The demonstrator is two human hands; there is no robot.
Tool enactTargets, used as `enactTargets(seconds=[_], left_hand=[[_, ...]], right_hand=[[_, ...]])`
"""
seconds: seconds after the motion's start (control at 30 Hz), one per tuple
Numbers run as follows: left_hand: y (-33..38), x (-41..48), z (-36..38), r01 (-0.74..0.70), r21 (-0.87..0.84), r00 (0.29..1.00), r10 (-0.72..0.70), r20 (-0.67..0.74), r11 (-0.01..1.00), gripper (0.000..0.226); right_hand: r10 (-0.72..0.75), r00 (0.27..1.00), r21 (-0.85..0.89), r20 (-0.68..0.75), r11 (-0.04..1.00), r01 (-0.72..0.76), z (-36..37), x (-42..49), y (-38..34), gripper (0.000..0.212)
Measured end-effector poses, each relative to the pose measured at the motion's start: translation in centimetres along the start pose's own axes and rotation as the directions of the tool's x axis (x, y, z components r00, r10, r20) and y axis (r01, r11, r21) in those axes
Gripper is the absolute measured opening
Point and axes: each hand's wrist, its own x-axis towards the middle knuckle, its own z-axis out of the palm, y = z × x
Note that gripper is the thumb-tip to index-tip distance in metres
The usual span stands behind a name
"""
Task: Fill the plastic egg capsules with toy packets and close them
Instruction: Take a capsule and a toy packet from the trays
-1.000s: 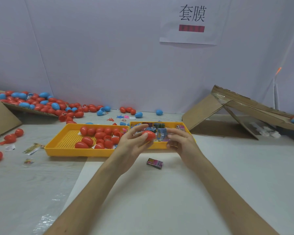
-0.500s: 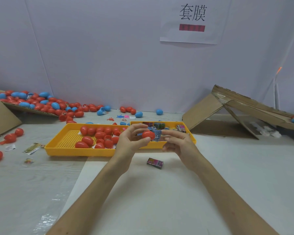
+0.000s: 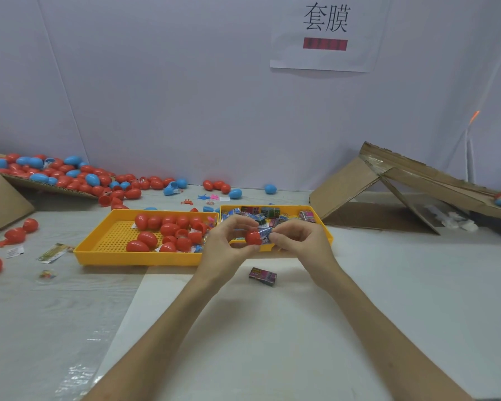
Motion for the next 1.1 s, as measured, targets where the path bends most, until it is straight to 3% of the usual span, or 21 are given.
enactTargets(seconds=[0.1,0.27,0.43,0.63,0.9,1.1], left_hand=[[-0.03,0.01,0.05,-0.012,0.020,1.000,0.012,0.000,1.000,0.038],[-0.17,-0.01,0.10,-0.027,0.030,1.000,0.026,0.018,0.999,0.037],[-0.17,-0.02,0.03,-0.045,0.080,0.999,0.044,0.012,0.996,0.035],[-0.08,-0.08,-0.07,-0.057,0.137,0.998,0.054,0.027,0.989,0.034],[-0.07,-0.11,-0.05,-0.044,0.128,0.998,0.039,0.040,0.991,0.032],[0.11,-0.11,0.00,-0.049,0.037,0.999,0.048,0.015,0.998,0.015]], right_hand=[[-0.025,1.000,-0.008,-0.015,1.000,0.025,-0.10,0.09,0.07,0.027],[-0.035,0.998,-0.011,0.052,0.999,0.036,0.02,-0.03,0.04,0.023],[-0.073,0.994,-0.087,0.079,0.993,0.079,0.21,-0.08,0.19,0.041],[-0.140,0.987,-0.253,0.074,0.955,0.155,0.32,-0.11,0.27,0.033],[-0.147,0.989,-0.240,0.024,0.959,0.148,0.17,-0.10,0.26,0.022],[-0.175,0.985,-0.233,0.009,0.957,0.172,0.10,-0.11,0.17,0.022]])
